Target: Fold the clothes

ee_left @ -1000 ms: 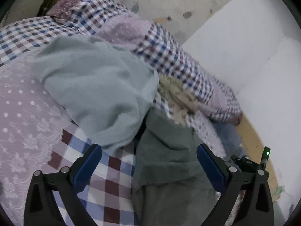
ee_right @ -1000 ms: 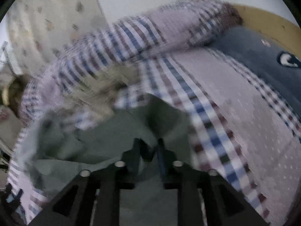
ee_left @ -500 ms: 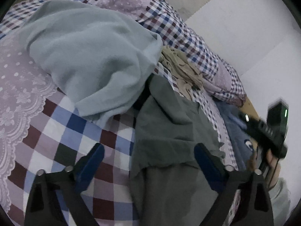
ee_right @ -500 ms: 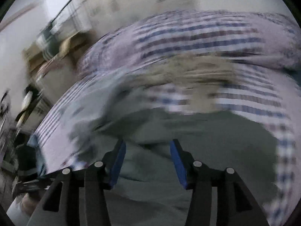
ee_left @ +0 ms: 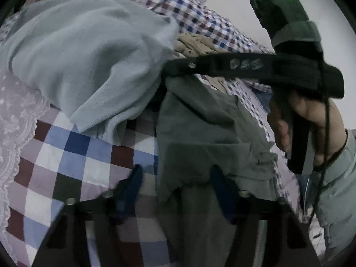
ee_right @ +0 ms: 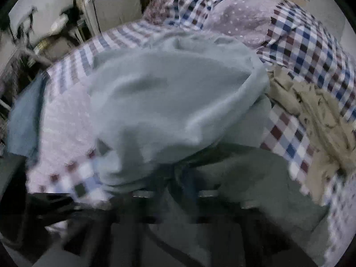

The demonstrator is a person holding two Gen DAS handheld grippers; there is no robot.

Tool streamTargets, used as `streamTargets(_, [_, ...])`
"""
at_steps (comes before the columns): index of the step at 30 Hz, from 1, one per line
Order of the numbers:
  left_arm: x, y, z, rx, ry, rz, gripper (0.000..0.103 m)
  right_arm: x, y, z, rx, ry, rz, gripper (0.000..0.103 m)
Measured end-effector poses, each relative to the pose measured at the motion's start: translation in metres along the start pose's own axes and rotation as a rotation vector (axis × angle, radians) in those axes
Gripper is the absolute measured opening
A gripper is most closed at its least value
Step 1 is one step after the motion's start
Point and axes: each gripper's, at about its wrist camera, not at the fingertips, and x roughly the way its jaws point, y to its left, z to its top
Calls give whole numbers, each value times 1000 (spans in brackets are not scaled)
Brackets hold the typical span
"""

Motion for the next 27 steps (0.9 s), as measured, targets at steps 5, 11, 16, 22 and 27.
streamTargets(5, [-2,-4,2,-2,-54,-4,3,-32,-32,9,132,-130,-26,0])
streamTargets(11, [-25,-7,10,-54,-186,4,3,-57,-57,15,230,-217,-91,1])
streamTargets(16, [-21,11,7,-149,-168,80,3,-39,-64,17,281,-180,-67,8])
streamTargets(22, [-26,25,8,-213,-173,46,8,-34,-71,8,332,-183,-17,44])
streamTargets(27, [-12,11,9,-140,-108,-37,56,-84,-81,-28,359,-260,-18,50])
